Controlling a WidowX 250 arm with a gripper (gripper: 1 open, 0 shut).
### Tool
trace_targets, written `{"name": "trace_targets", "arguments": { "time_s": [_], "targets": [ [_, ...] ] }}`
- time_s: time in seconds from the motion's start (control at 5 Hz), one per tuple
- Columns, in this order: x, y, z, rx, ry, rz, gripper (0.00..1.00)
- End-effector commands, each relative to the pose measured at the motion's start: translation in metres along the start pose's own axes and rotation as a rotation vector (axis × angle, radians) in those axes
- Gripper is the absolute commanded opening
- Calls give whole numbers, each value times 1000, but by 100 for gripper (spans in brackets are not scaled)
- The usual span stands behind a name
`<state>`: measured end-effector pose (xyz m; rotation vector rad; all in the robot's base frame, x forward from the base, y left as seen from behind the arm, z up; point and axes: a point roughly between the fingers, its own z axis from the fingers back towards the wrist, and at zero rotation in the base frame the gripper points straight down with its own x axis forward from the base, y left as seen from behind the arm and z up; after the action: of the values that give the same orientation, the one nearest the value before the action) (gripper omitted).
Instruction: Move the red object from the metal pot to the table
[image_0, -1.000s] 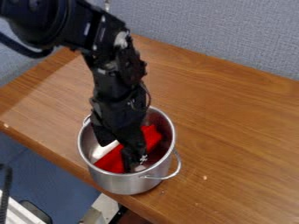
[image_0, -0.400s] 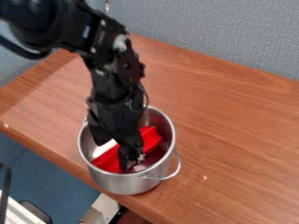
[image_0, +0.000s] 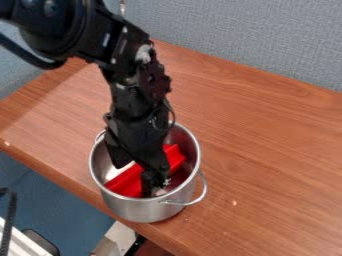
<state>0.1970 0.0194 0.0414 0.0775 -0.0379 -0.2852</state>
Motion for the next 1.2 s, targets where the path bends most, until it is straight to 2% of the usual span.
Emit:
{"name": "trace_targets", "arguments": {
  "time_s": [0.0, 0.4, 1.0],
  "targets": [
    [11, 3, 7, 26, -34, -14, 100],
    [13, 2, 9, 46, -48, -12, 100],
    [17, 3, 10, 58, -65, -3, 100]
  ]
}}
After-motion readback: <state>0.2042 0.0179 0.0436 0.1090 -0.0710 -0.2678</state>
